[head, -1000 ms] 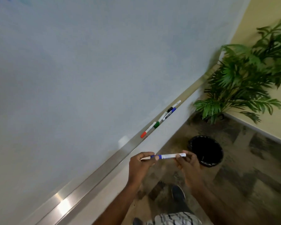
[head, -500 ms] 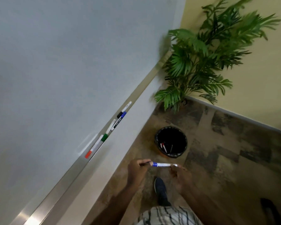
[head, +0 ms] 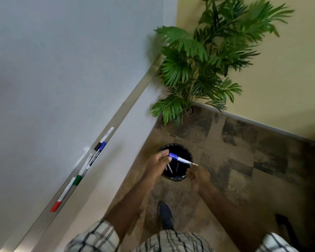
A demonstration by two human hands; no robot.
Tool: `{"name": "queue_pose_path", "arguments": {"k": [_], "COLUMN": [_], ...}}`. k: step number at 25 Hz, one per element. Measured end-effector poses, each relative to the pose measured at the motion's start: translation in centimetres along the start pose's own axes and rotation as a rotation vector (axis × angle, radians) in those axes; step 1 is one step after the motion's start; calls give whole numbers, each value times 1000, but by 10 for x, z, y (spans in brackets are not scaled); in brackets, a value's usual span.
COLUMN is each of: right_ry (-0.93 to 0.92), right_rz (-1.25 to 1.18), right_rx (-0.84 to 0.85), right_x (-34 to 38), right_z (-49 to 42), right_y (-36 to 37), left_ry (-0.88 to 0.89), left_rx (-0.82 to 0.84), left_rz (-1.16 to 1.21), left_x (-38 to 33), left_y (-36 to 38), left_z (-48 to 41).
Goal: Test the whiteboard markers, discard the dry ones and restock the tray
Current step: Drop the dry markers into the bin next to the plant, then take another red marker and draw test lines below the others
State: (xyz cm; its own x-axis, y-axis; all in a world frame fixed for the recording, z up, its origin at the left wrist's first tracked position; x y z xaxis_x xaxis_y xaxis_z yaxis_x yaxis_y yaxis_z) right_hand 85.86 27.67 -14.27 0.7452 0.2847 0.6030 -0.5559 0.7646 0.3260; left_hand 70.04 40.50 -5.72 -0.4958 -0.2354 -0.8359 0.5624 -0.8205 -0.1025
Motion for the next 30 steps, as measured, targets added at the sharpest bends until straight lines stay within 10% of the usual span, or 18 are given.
{"name": "queue_pose_path", "arguments": {"k": [5,17,30], "right_ry": [122,27,-580], "right_rz": [225,1181,1633], "right_rx": [69,318,704], "right_x": [27,-9,-104], "right_z": [-41,-3,79], "right_y": [-8,50,204], "left_ry": [-113,-51,-60], "left_rx": [102,-45,-312], "left_rz": [-622,-701,-695], "left_x": [-36,36,121], "left_y": [-51,-60,-130], "left_z": [-35,35,151]}}
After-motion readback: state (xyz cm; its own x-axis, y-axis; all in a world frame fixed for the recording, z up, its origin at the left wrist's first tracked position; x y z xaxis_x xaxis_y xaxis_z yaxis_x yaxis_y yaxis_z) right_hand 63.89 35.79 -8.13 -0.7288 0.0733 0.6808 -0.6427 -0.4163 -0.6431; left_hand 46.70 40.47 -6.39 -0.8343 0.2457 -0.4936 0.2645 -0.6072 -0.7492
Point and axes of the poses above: each hand's wrist, its own z-axis away from the middle knuckle, its own y-axis out of the palm, x = y × z, the point moved 6 cm from there along -z, towards the middle knuckle, and after that the axes turned 15 degrees about x, right-handed, at the moved point
